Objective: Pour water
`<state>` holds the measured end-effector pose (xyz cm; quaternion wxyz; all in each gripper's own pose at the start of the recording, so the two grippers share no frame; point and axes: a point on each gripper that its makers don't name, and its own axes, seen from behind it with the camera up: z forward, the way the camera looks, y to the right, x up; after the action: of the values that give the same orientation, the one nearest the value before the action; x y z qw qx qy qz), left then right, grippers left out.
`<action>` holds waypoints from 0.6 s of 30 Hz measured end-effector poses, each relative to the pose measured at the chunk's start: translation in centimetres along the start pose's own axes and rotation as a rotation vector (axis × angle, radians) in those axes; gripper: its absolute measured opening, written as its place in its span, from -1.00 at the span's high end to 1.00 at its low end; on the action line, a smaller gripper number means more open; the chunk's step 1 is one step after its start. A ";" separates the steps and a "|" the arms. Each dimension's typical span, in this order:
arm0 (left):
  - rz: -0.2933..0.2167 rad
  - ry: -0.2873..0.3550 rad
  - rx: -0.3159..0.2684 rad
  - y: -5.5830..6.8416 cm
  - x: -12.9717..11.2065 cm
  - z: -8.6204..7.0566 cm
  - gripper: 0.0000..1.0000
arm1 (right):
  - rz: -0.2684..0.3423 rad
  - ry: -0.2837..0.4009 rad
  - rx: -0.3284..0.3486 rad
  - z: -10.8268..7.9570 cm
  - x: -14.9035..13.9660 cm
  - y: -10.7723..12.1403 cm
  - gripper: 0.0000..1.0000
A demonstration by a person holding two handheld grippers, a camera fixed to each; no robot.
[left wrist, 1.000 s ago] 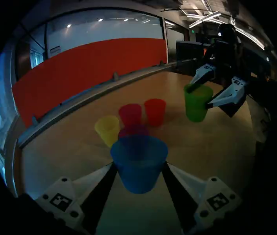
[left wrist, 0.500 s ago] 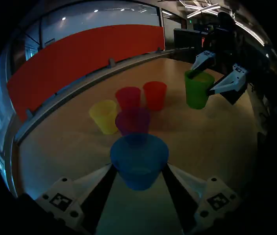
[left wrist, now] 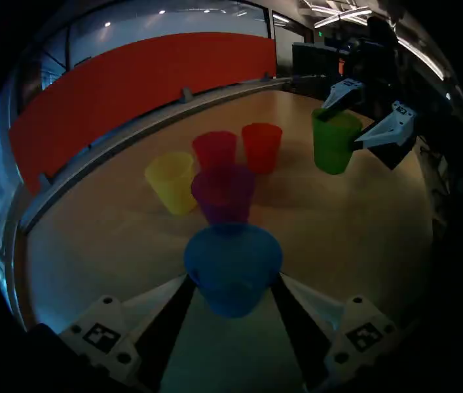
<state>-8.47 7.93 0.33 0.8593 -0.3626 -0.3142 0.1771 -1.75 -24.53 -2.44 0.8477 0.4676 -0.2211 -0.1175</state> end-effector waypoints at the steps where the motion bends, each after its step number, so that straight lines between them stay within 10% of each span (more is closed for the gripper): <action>1: -0.001 0.000 0.000 0.0 -0.1 0.1 -0.64 | 0.001 0.000 -0.001 0.0 -0.1 0.0 -0.82; 18: -0.026 -0.004 0.005 -0.2 -1.6 0.2 -0.64 | 0.007 0.002 -0.007 0.0 -0.4 0.2 -0.81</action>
<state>-9.79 7.00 -0.06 0.8618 -0.3559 -0.3203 0.1677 -2.10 -24.27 -2.41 0.8498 0.4642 -0.2217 -0.1149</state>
